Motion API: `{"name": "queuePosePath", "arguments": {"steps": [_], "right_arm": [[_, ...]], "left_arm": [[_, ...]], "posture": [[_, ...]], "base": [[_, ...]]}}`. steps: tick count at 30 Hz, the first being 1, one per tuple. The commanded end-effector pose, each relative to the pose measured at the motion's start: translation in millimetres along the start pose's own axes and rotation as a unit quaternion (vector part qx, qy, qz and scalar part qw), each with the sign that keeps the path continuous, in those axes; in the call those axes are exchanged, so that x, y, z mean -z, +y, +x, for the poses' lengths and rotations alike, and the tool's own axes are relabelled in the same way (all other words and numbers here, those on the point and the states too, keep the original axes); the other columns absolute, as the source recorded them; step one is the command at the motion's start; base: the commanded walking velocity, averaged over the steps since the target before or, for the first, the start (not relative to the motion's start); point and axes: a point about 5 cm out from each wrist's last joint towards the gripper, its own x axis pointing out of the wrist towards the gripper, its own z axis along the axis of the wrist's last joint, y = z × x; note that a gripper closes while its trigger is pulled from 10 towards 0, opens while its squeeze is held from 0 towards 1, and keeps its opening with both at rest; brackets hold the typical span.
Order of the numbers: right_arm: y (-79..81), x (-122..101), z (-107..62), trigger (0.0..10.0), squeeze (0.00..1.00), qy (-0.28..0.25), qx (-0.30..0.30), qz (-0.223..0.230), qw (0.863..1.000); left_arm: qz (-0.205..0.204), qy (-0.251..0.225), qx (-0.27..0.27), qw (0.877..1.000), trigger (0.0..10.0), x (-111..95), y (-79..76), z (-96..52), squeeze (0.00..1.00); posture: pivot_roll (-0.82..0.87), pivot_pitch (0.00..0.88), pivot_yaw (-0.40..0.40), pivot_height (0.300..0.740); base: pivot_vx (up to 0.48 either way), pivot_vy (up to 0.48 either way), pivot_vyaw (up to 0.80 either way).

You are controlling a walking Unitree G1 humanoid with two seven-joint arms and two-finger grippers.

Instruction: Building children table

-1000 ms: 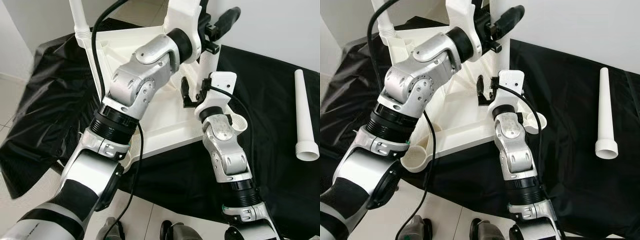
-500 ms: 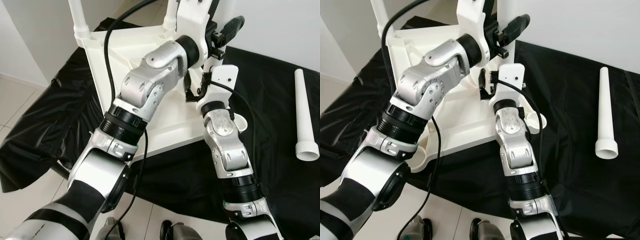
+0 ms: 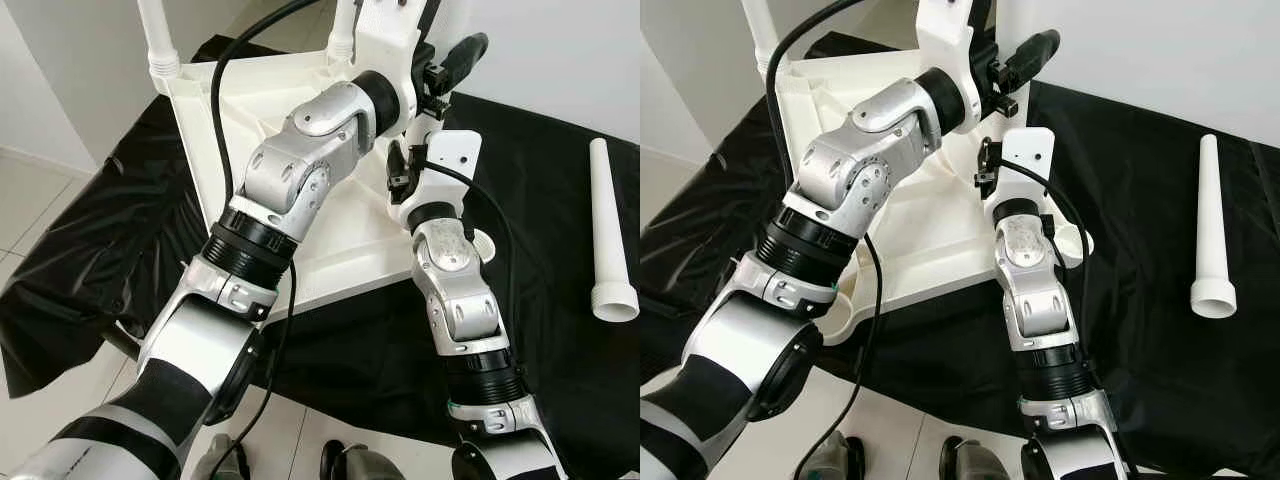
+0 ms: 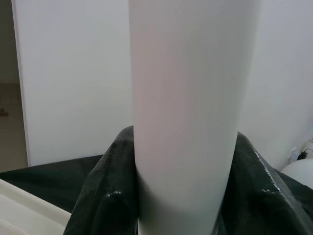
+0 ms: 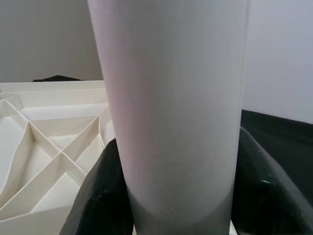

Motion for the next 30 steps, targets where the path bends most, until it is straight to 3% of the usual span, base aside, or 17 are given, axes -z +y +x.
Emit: {"name": "queuePosePath", "arguments": {"steps": [1, 2, 3, 4, 5, 11, 12, 19, 20, 25, 30], "right_arm": [[1.2, 10.5, -1.8, 0.0, 0.0, 0.03, 0.001, -0.004, 1.0], [1.2, 10.5, -1.8, 0.0, 0.0, 0.03, 0.001, -0.004, 1.0], [0.9, 11.6, -1.7, 2.1, 0.0, 0.034, 0.004, -0.003, 0.999], [0.9, 11.6, -1.7, 2.1, 0.0, 0.034, 0.004, -0.003, 0.999], [0.4, 12.6, -0.8, 10.0, 0.0, 0.04, 0.01, 0.002, 0.999], [-0.2, 12.4, 0.1, 10.0, 0.0, 0.042, 0.016, 0.008, 0.999], [-1.1, 12.8, 0.3, 10.0, 0.0, 0.045, 0.02, 0.013, 0.999], [-5.2, 13.8, 1.7, 10.0, 0.0, 0.046, 0.031, 0.016, 0.998], [-7.3, 14.2, 2.6, 10.0, 0.0, 0.047, 0.035, 0.017, 0.998], [-17.8, 14.5, 5.1, 10.0, 0.0, 0.044, 0.054, 0.021, 0.997], [-38.7, 11.1, 5.9, 10.0, 0.0, 0.026, 0.097, 0.02, 0.995]], "left_arm": [[0.019, -0.039, 0.053, 0.998, 10.0, -15.3, -13.4, 3.8, 0.0], [0.019, -0.039, 0.053, 0.998, 10.0, -15.3, -13.4, 3.8, 0.0], [0.02, -0.041, 0.055, 0.997, 10.0, -15.5, -13.9, 3.8, 0.0], [0.02, -0.041, 0.055, 0.997, 10.0, -15.5, -13.9, 3.8, 0.0], [0.021, -0.043, 0.058, 0.997, 10.0, -15.8, -14.8, 3.8, 0.0], [0.017, -0.047, 0.062, 0.997, 10.0, -16.0, -15.6, 3.7, 0.0], [0.006, -0.048, 0.066, 0.997, 10.0, -15.5, -16.3, 3.4, 1.0], [0.004, -0.048, 0.068, 0.996, 10.0, -14.9, -16.6, 3.3, 1.0], [0.005, -0.048, 0.068, 0.996, 10.0, -14.9, -16.0, 3.1, 0.0], [-0.012, -0.05, 0.072, 0.996, 10.0, -13.9, -16.8, 3.2, 0.0], [-0.028, -0.043, 0.053, 0.997, 10.0, -10.5, -9.9, 2.9, 0.0]], "posture": [[0.07, 0.16, -0.067, 0.74], [0.07, 0.16, -0.067, 0.74], [0.07, 0.158, -0.067, 0.74], [0.07, 0.158, -0.067, 0.74], [0.08, 0.157, -0.068, 0.74], [0.08, 0.153, -0.07, 0.74], [0.08, 0.151, -0.073, 0.74], [0.09, 0.142, -0.075, 0.74], [0.09, 0.142, -0.075, 0.74], [0.09, 0.135, -0.074, 0.74], [0.09, 0.128, -0.068, 0.74]], "base": [[0.0, 0.0, 0.0], [0.0, 0.0, 0.0], [0.0, 0.0, 0.0], [0.0, 0.0, 0.0], [0.0, 0.0, 0.0], [0.0, 0.0, 0.0], [0.0, 0.0, 0.0], [0.0, 0.0, 0.0], [0.0, 0.0, 0.0], [0.0, 0.0, 0.0], [0.0, 0.0, 0.0]]}}
